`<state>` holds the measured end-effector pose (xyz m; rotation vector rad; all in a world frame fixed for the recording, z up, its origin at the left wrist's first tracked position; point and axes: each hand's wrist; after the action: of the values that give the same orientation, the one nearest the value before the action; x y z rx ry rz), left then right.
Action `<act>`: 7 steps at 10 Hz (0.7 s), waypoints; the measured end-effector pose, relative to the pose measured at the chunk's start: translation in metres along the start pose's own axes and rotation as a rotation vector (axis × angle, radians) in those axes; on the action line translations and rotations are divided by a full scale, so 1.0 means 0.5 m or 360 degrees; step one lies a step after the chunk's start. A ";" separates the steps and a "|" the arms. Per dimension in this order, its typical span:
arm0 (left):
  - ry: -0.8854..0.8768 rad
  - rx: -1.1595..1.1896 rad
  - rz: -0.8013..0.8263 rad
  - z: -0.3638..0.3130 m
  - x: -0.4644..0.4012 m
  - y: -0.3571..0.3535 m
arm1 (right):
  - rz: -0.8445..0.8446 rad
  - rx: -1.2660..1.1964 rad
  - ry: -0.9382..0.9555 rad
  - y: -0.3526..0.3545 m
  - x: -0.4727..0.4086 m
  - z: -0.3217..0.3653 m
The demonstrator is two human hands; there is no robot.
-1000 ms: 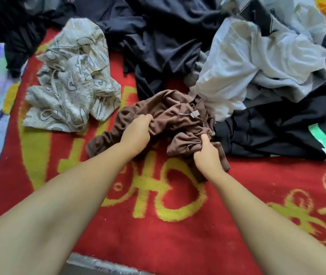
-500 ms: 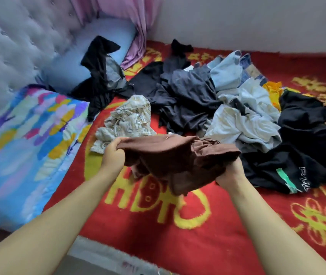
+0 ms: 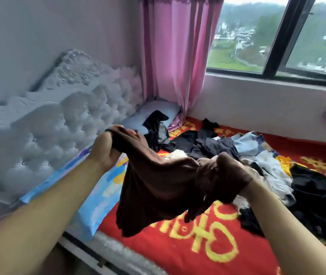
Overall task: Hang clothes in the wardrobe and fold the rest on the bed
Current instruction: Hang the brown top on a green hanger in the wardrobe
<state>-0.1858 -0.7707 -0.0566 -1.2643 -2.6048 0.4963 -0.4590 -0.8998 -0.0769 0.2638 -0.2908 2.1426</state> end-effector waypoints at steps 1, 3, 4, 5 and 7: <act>0.0041 0.0521 -0.0008 -0.100 0.032 -0.013 | 0.0621 0.0588 0.0043 -0.052 0.023 0.003; -0.0109 0.0705 0.0051 -0.156 0.113 -0.020 | 0.0844 0.1207 0.0191 -0.173 0.006 -0.003; -0.0130 0.0581 0.0044 -0.169 0.143 -0.011 | 0.0940 0.1226 0.0414 -0.257 0.006 -0.027; -0.0200 0.0518 -0.0042 -0.191 0.164 0.009 | 0.1142 0.1323 0.0709 -0.340 0.015 -0.048; -0.0448 0.0602 -0.0298 -0.248 0.175 0.095 | 0.0868 0.1310 0.0869 -0.396 -0.001 -0.001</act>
<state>-0.1648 -0.6482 0.0428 -0.8731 -2.6340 1.1363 -0.2937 -0.7926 -0.0566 0.0437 0.9520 2.6653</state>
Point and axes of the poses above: each hand's wrist, its own x-axis away from the middle knuckle, its own y-axis out of the back of the hand, z = x × y, and after that the axes turned 5 degrees about -z, right-handed
